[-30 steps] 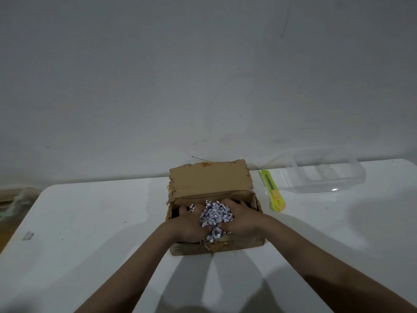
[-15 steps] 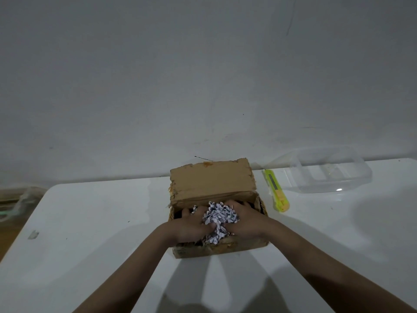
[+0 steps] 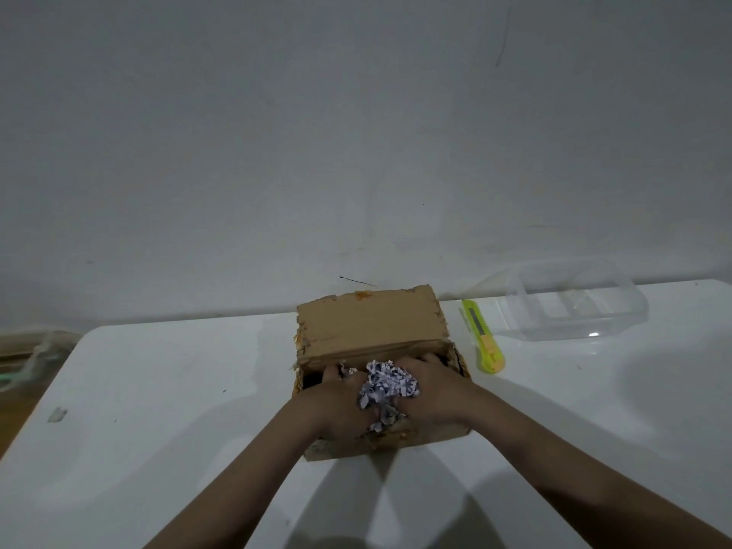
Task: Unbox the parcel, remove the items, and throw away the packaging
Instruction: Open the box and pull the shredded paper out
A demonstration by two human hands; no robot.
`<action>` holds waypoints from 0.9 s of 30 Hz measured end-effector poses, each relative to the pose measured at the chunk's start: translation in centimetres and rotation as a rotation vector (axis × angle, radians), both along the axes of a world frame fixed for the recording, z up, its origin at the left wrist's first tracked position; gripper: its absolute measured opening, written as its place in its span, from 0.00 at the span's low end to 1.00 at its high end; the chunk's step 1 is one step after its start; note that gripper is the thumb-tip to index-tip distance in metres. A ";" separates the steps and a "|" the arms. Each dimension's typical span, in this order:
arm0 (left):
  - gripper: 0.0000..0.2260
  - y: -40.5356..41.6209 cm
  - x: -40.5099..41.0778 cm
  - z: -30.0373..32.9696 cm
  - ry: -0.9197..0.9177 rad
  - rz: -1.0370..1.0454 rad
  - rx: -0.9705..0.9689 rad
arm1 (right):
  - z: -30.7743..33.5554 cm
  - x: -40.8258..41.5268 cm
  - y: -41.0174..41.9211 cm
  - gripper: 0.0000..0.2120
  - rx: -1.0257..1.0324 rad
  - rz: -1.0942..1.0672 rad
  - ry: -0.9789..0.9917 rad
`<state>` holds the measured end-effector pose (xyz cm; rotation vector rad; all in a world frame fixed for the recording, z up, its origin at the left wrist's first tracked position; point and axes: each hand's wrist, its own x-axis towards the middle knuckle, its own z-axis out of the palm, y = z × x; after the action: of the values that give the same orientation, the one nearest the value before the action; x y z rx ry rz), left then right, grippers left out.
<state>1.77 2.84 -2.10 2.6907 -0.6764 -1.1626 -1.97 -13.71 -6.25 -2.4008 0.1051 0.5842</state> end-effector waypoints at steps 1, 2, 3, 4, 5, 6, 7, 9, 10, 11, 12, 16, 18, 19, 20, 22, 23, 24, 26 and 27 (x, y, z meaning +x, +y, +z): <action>0.27 0.0 0.0 -0.1 -0.011 -0.007 0.031 | 0.0 0.1 0.0 0.20 0.003 0.007 0.013; 0.28 0.0 0.0 -0.3 -0.014 -0.007 0.063 | 0.2 0.0 0.0 0.20 0.007 0.005 0.032; 0.29 0.1 0.0 -0.4 -0.012 -0.012 0.084 | 0.1 0.0 0.0 0.21 0.012 0.007 0.036; 0.29 0.2 0.0 -0.3 -0.002 -0.020 0.091 | 0.1 -0.1 0.0 0.22 0.026 -0.002 0.043; 0.29 0.1 -0.1 -0.1 0.022 -0.025 0.090 | 0.1 -0.2 0.0 0.23 0.040 -0.010 0.052; 0.29 0.0 -0.2 0.2 0.042 -0.026 0.077 | 0.1 -0.2 -0.1 0.24 0.054 -0.021 0.064; 0.29 -0.1 -0.3 0.4 0.048 -0.022 0.055 | 0.1 -0.2 -0.2 0.24 0.067 -0.029 0.074; 0.28 -0.2 -0.7 0.8 0.076 0.022 -0.001 | 0.1 -0.2 -0.4 0.24 0.097 -0.032 0.095; 0.29 0.2 -0.5 -0.3 0.104 0.057 -0.040 | 0.3 -0.2 -0.5 0.25 0.107 -0.027 0.100; 0.31 0.6 -0.3 -1.4 0.146 0.109 -0.079 | 0.5 -0.2 -0.5 0.25 0.115 -0.024 0.108; 0.35 1.0 -0.1 -2.4 0.187 0.166 -0.124 | 0.7 -0.3 -0.5 0.26 0.127 -0.030 0.119; 0.45 1.7 -0.1 -4.2 0.232 0.320 -0.225 | 1.0 -0.1 -0.2 0.27 0.215 -0.087 0.183; 0.48 1.5 -0.3 -4.4 0.225 0.361 -0.270 | 1.0 -0.1 0.1 0.27 0.310 -0.132 0.215; 0.48 1.5 -0.4 -4.5 0.212 0.379 -0.293 | 1.0 -0.1 0.1 0.28 0.340 -0.147 0.221; 0.46 1.5 -0.5 -4.6 0.203 0.393 -0.315 | 1.0 -0.1 0.1 0.27 0.362 -0.155 0.222; 0.43 1.6 -0.7 -5.0 0.194 0.415 -0.349 | 1.2 -0.2 0.0 0.26 0.388 -0.154 0.220; 0.42 1.6 -0.9 -5.0 0.190 0.427 -0.367 | 1.2 -0.3 -0.1 0.26 0.400 -0.149 0.212; 0.41 1.5 -1.0 -5.0 0.190 0.449 -0.391 | 1.3 -0.4 -0.1 0.25 0.412 -0.143 0.203; 0.38 1.3 -1.4 -5.0 0.196 0.502 -0.435 | 1.4 -0.6 -0.2 0.23 0.438 -0.140 0.183; 0.37 1.3 -1.4 -4.9 0.196 0.519 -0.453 | 1.4 -0.7 -0.1 0.23 0.449 -0.141 0.172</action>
<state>0.33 4.10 -7.03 2.1478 -0.1596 -0.9707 -2.67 -13.85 -4.80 -1.8923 0.1932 0.6678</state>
